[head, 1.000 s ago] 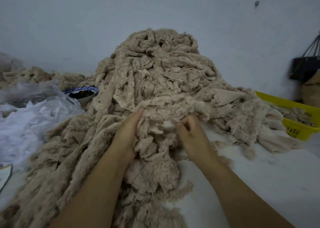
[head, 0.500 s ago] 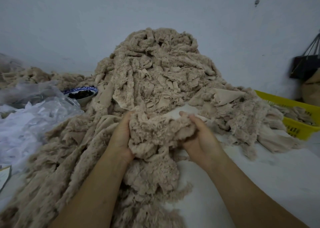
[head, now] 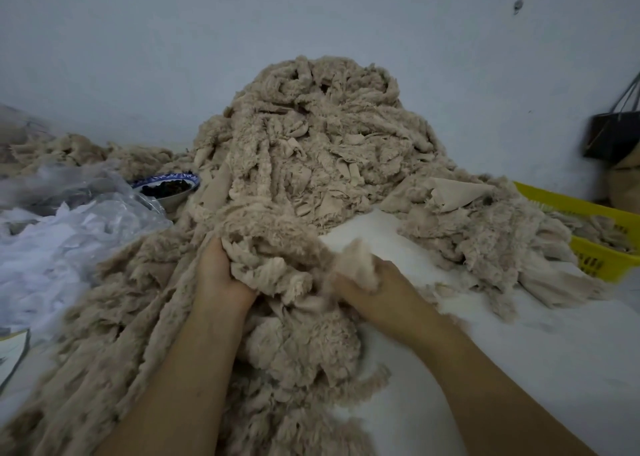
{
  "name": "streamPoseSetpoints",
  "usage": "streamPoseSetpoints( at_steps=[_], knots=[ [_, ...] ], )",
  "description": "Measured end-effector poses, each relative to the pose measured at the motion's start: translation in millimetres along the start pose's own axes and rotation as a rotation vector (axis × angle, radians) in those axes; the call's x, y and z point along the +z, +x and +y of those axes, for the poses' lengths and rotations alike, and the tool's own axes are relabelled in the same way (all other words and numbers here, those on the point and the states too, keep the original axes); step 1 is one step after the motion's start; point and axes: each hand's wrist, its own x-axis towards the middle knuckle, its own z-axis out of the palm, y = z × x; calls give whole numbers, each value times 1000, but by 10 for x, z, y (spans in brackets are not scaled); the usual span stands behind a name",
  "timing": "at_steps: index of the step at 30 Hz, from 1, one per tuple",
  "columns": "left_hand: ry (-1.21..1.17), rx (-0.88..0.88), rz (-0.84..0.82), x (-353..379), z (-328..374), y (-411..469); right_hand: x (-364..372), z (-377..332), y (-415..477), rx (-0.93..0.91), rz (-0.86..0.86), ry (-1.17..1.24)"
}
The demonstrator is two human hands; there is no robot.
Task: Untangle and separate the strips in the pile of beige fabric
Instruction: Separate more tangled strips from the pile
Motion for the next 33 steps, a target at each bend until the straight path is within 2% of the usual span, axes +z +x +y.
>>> streamPoseSetpoints(
  at_steps=[2,4,7,9,13,16,21,23,25,28,31,33],
  knots=[
    [-58,-6,-75,-5,35,-25,29,53,47,-143,-40,-374],
    [-66,11,-101,20,29,-35,0,54,111,-115,-21,-430],
    [-74,25,-94,13,31,-20,-61,-25,97,-88,86,-44],
    [-50,27,-90,18,36,-12,-77,-72,78,-112,265,168],
    [60,17,-98,18,-22,17,-68,-83,31,-183,519,185],
    [137,-31,-126,84,-76,-14,-58,-84,27,-215,471,96],
    [389,-98,-200,142,-176,-114,92,-150,64,-295,108,75],
    [483,-86,-165,150,-211,-113,178,-157,67,-295,25,22],
    [503,-53,-95,149,-203,-91,210,-165,69,-259,45,-33],
    [367,-15,13,126,-111,-44,169,-128,75,-236,167,-51],
    [182,15,77,71,-51,26,77,-198,56,-293,341,-132],
    [113,1,71,40,-40,53,65,-252,24,-369,319,-241]
  ],
)
